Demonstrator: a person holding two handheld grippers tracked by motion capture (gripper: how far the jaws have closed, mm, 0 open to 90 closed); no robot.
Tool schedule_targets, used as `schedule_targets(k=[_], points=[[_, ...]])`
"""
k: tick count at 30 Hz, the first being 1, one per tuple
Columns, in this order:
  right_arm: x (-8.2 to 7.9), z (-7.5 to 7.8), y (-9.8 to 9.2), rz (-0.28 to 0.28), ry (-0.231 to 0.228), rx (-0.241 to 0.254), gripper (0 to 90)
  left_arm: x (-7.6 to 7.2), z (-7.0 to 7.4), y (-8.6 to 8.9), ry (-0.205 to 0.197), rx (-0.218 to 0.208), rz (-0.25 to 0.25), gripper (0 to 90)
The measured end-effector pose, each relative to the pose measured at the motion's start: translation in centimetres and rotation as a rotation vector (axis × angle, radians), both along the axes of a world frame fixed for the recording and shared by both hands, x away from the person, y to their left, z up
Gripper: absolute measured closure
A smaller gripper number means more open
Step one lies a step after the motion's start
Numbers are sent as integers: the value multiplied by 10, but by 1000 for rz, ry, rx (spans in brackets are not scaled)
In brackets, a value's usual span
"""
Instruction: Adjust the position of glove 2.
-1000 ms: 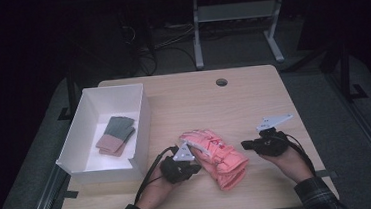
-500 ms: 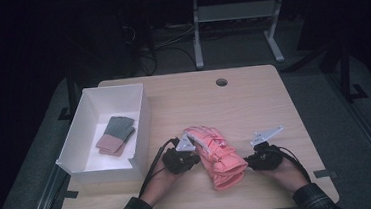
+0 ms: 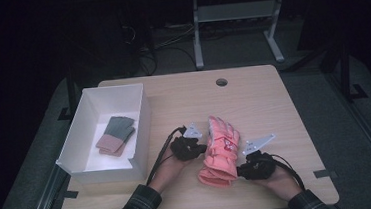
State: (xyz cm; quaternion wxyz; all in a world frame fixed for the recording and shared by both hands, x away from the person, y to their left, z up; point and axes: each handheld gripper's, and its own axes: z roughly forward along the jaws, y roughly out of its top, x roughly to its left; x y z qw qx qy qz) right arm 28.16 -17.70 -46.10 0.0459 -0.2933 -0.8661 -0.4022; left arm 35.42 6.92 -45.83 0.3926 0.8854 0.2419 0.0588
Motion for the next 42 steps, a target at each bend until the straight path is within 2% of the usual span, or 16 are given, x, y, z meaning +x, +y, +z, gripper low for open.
schedule_targets(k=[3,7,11,14,17,22,26,27,32,35,37,42], points=[[-1,-1,6,12,1,5,899,5,-1,-3,11,-3,-12,895],[-3,0,6,9,-6,-17,899,7,1,-4,15,-16,-9,895],[-3,4,-10,-58,-24,-51,900,9,8,6,14,0,-17,894],[-3,10,-28,-119,-47,-49,900,8,13,13,20,-17,1,887],[-3,18,-38,-160,-65,-29,900,7,17,21,30,-24,17,863],[-1,29,-42,-170,-120,-5,900,0,23,33,37,-28,25,828],[1,40,-43,-196,-162,19,900,-7,26,42,52,-8,8,793],[2,42,-44,-201,-166,28,900,-9,26,42,59,-17,13,784],[8,50,-41,-204,-190,50,900,-15,31,50,55,-21,14,704],[14,51,-35,-195,-202,53,900,-19,32,53,62,-38,16,633],[19,49,-27,-185,-206,49,900,-21,33,53,52,-28,21,586],[26,40,-17,-174,-196,22,900,-19,36,52,43,-38,45,445]])
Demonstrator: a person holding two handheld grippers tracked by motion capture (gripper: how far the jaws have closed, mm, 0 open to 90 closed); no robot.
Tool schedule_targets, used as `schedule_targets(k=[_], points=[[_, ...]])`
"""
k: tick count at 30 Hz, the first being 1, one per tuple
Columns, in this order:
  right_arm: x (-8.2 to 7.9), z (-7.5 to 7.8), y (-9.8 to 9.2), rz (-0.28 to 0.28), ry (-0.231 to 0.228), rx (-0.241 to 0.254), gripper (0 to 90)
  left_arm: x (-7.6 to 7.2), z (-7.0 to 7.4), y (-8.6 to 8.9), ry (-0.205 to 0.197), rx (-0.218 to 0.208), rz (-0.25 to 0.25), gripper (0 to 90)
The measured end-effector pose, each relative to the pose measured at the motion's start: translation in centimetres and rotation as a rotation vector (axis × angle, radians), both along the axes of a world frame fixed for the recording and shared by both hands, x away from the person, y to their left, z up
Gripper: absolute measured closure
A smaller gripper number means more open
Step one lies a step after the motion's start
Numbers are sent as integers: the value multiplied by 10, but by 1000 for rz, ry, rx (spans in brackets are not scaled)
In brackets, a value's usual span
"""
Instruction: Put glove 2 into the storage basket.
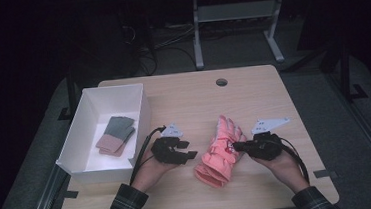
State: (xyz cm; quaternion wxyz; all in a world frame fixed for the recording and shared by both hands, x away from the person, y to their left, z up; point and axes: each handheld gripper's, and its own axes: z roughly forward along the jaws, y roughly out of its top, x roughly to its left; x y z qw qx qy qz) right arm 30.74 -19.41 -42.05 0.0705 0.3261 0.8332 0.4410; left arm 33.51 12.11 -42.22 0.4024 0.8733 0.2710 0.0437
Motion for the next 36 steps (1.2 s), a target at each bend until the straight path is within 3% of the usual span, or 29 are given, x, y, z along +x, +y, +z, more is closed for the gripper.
schedule_targets(k=[9,17,28,30,36], points=[[6,-16,14,-3,29,-49,900,5,14,-7,1,-59,-12,292],[10,-24,23,-2,48,-83,900,17,24,-34,23,-91,-40,188],[9,-28,30,-12,39,-118,900,43,0,-60,94,-74,-39,159],[8,-28,30,-12,36,-125,900,45,-5,-65,121,-96,-36,153],[8,-30,31,-10,30,-135,900,45,-16,-72,147,-69,-56,144]])
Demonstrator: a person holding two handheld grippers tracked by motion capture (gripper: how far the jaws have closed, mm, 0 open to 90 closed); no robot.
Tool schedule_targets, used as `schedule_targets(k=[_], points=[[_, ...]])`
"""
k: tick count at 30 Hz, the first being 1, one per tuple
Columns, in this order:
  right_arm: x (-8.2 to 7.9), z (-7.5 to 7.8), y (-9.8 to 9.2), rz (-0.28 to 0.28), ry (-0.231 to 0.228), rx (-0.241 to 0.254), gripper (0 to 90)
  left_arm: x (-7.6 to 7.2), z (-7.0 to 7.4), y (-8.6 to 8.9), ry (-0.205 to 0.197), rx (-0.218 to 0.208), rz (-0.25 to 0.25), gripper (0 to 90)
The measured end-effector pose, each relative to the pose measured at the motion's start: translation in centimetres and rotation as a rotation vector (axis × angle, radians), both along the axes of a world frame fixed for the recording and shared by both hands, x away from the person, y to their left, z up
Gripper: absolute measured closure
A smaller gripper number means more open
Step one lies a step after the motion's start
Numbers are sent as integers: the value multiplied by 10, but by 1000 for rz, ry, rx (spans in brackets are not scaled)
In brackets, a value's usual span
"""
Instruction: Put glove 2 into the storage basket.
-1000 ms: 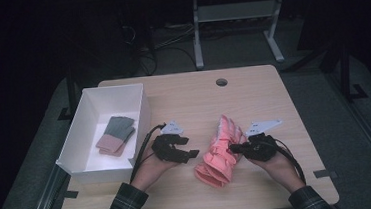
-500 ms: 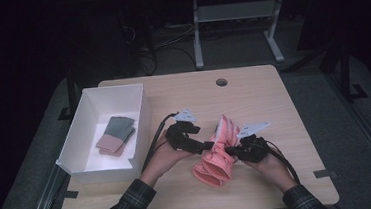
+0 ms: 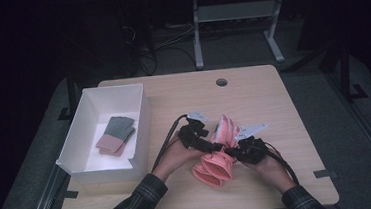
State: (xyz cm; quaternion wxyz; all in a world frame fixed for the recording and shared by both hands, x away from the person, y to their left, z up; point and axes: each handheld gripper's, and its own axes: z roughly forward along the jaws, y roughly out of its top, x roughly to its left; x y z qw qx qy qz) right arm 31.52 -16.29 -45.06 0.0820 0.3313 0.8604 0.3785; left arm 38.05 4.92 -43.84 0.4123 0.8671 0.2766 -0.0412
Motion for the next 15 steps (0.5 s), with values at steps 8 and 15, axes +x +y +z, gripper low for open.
schedule_targets(k=[8,15], points=[[0,-4,0,4,-12,-10,900,7,-18,1,111,6,-34,139],[-1,-6,-1,5,-19,-4,900,10,-27,-1,208,-13,-44,127]])
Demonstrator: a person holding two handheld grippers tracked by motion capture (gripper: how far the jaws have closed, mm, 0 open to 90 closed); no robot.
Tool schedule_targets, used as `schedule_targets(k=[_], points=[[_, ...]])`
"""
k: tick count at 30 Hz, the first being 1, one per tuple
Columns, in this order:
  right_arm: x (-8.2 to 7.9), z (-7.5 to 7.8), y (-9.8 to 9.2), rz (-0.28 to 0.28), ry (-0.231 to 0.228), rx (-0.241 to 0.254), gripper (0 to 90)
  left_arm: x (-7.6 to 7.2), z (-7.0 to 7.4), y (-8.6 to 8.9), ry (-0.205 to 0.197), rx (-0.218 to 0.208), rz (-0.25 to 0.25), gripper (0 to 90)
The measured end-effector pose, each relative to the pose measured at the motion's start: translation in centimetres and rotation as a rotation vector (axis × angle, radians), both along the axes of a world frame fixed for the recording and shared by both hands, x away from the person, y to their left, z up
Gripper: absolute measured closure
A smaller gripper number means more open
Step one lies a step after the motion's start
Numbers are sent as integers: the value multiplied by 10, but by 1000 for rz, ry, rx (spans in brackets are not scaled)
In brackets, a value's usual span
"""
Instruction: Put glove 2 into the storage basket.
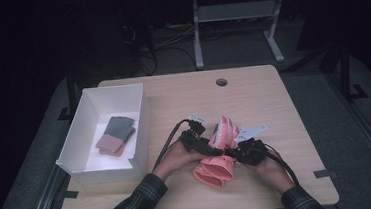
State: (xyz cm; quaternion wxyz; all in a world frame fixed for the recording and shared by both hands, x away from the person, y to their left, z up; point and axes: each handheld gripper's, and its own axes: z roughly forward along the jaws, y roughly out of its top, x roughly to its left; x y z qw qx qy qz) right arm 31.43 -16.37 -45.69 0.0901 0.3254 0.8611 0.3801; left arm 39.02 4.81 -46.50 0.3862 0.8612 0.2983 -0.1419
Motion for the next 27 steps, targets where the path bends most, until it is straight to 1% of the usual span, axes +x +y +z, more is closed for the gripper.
schedule_targets(k=[3,6,7,10,12,15,20,23,25,26,27], points=[[0,0,0,0,0,3,900,-1,0,-2,-2,6,-5,127],[0,-1,0,0,0,5,900,-3,0,-7,-5,-2,-16,139],[0,-1,0,1,0,7,900,-3,-1,-7,-3,-4,-21,157],[1,-2,-1,0,7,12,900,-1,-2,-5,25,-23,-45,237],[1,-2,0,-5,7,10,900,0,-3,-3,32,-33,-55,288],[1,-3,0,-5,4,9,900,1,-6,0,47,-55,-49,357],[1,-2,0,-13,0,1,900,3,-8,5,62,-77,-54,458],[1,0,-3,-11,11,20,900,5,-9,6,74,-87,-63,519],[1,2,-6,-8,18,32,900,5,-9,6,68,-88,-68,552],[0,3,-8,-6,16,36,895,4,-7,5,61,-79,-66,568],[-1,5,-10,-5,7,38,862,4,-6,5,56,-75,-69,585]])
